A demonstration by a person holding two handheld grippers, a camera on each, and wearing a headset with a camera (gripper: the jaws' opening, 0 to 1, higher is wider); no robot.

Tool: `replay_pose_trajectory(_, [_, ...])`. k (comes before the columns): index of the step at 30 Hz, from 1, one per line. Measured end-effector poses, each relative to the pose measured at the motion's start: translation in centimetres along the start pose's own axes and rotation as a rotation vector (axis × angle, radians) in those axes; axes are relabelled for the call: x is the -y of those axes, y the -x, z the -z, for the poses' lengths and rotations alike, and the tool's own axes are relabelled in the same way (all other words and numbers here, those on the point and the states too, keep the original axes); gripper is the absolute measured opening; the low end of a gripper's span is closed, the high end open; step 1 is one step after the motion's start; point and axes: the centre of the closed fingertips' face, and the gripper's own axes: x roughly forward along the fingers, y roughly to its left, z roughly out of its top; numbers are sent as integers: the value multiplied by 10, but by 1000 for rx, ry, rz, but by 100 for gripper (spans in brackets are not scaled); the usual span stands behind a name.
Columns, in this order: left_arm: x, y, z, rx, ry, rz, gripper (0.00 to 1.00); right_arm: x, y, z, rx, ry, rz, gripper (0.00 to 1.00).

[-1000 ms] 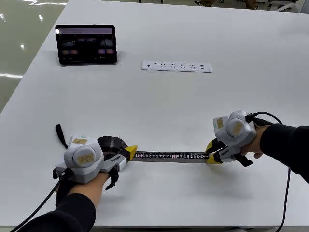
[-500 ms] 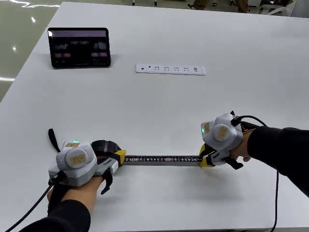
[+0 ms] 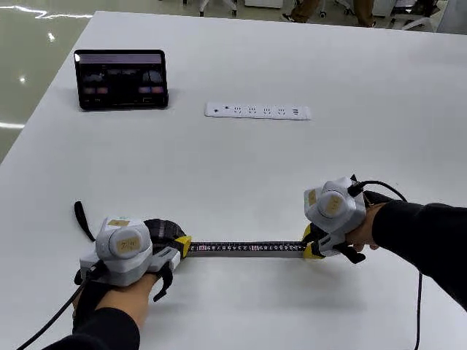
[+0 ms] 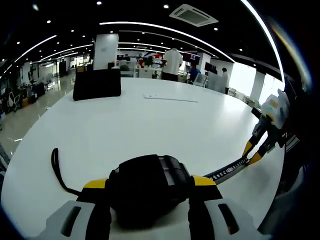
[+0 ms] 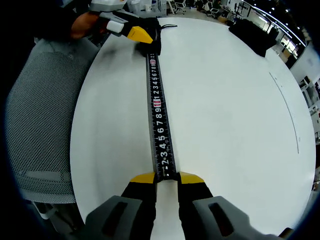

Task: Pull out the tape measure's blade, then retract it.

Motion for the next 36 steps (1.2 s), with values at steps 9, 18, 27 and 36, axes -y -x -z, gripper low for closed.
replay_pose_trajectory(9, [0, -1, 0, -2, 0, 10, 58, -2, -1, -4, 22, 45, 0, 11])
replay_pose_trajectory(18, [1, -2, 0, -3, 0, 16, 58, -3, -4, -9, 30, 68, -11, 11])
replay_pose_trajectory(27, [1, -2, 0, -4, -3, 21, 58, -2, -7, -18, 49, 68, -5, 11])
replay_pose_trajectory(36, [0, -3, 0, -5, 0, 23, 58, -1, -9, -24, 55, 70, -1, 11])
